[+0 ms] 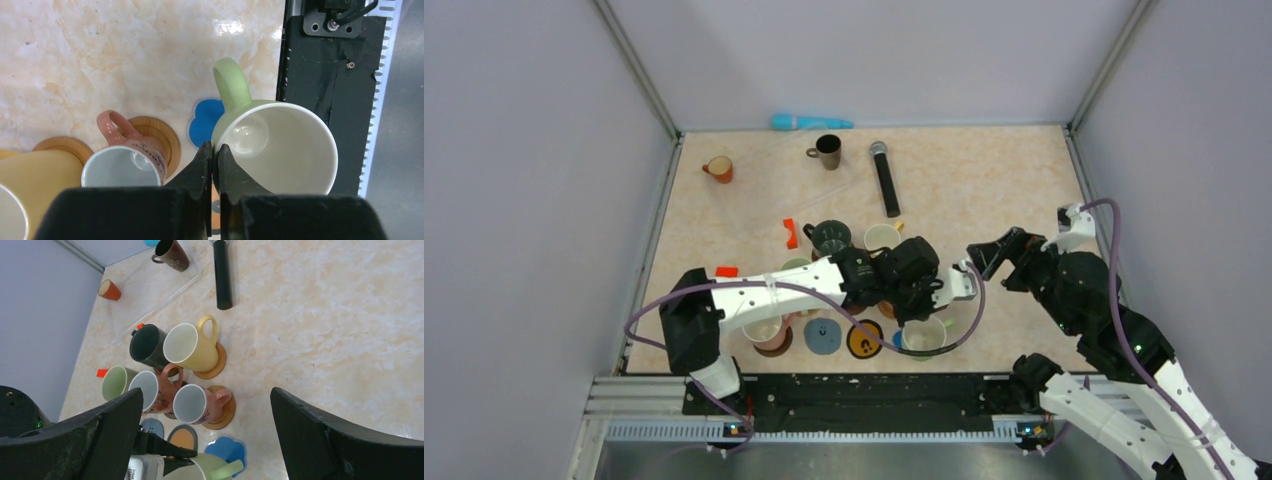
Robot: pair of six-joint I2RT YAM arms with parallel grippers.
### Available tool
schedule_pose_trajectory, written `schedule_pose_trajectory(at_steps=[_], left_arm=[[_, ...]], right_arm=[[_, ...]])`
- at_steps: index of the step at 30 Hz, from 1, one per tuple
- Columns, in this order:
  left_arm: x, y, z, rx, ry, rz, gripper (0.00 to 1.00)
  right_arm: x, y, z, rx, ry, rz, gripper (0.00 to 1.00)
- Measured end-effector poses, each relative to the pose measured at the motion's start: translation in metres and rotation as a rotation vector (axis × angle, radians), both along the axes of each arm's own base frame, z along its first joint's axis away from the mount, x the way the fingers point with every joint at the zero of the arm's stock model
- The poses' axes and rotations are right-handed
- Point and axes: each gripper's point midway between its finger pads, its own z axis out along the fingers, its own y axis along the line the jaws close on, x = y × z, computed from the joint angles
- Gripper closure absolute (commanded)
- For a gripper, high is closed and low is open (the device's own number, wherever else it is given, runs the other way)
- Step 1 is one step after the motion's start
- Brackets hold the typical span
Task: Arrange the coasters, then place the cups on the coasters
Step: Place the cup on the coaster.
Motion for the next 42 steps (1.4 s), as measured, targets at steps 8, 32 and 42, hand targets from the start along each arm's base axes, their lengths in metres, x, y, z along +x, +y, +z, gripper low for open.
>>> schedule_pose_trajectory(at_steps=[8,32,42], left_arm=[[0.008,-0.011,-0.01,0.022,-0.033,-0.03,1.0],[-0.001,0.074,-0.011,0.12,-0.078,0.054,1.0],[0.025,0.097,-0.012,0.13,-0.094,0.159,1.0]], right_arm=[[0.001,-0.008,-0.003,-0.021,0.002,-0.037,0.03],[-0.001,-0.006,-0.005,-0.015,0.009,-0.022,0.03],[-0.003,-0.006,0.0,0.004,-0.008,-0.014,0.03]])
